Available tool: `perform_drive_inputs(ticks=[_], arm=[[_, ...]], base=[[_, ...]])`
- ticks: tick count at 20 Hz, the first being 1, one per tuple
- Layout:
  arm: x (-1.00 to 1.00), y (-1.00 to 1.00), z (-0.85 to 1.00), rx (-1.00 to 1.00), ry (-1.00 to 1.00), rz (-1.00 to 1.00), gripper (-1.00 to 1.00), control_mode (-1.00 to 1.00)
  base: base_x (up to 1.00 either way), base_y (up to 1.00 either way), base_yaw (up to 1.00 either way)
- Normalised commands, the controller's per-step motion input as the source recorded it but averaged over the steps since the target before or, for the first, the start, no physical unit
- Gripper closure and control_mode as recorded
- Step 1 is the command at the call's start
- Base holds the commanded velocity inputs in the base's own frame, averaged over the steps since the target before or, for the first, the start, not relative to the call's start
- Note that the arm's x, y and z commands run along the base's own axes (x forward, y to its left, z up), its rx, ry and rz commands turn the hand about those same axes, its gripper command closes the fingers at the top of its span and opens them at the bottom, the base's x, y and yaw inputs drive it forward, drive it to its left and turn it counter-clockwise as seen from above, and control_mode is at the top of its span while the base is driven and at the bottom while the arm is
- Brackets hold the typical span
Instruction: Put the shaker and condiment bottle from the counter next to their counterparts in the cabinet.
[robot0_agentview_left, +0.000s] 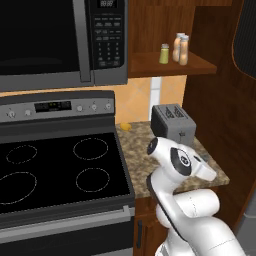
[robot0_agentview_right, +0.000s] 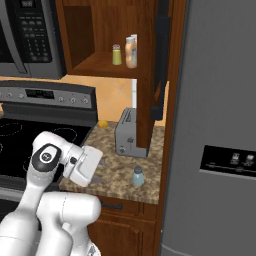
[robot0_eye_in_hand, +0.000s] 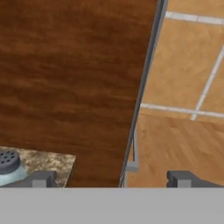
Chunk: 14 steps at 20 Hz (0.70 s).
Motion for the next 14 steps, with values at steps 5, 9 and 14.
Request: perform_drive_inputs(ticks=[5, 9, 14], arm=[[0.25, -0.24, -0.51, 0.0, -0.03, -0.04, -1.0, -1.0], [0.24, -0.22, -0.68, -0.01, -0.02, -0.02, -1.0, -1.0], [0.09, -0.05, -0.46, -0.02, 0.0, -0.04, -1.0, -1.0]], base=[[0.0, 0.0, 0.0], [0.0, 0.0, 0.0], [0.0, 0.0, 0.0]])
